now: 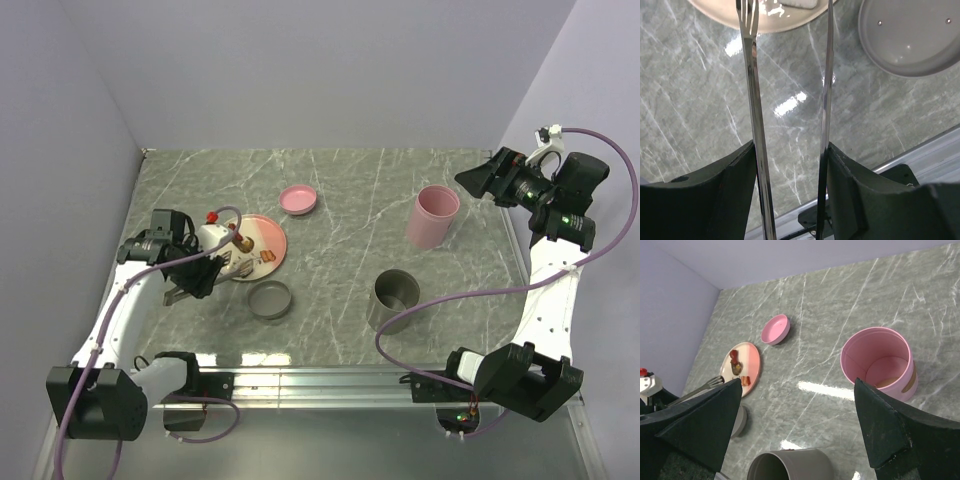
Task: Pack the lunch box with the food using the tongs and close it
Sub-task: Pick up the fake food from the plate.
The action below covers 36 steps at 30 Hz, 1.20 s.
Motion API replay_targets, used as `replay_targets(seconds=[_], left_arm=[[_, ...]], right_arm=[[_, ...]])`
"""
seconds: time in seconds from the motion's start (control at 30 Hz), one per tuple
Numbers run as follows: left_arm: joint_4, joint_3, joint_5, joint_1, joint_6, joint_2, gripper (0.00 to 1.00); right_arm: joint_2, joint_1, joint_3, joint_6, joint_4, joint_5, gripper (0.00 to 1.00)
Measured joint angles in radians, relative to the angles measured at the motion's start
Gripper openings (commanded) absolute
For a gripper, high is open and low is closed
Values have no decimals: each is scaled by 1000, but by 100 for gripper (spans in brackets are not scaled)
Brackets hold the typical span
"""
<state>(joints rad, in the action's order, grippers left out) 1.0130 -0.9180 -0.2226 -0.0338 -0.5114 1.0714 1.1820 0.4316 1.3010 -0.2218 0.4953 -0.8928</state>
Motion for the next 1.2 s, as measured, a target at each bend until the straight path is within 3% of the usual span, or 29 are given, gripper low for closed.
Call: replay_targets(seconds=[0.53,0.93,1.03,1.2], left_arm=[[-59,48,20,-63,4,34,55],[-57,41,36,-69,7,45,35],[-39,11,32,-70,11,45,27],[-1,-79,0,-72,26,53,24]], right_arm=[[0,0,0,5,0,1,100],[0,0,0,8,0,2,100],[0,0,0,8,0,2,100],[0,0,0,7,0,1,100]])
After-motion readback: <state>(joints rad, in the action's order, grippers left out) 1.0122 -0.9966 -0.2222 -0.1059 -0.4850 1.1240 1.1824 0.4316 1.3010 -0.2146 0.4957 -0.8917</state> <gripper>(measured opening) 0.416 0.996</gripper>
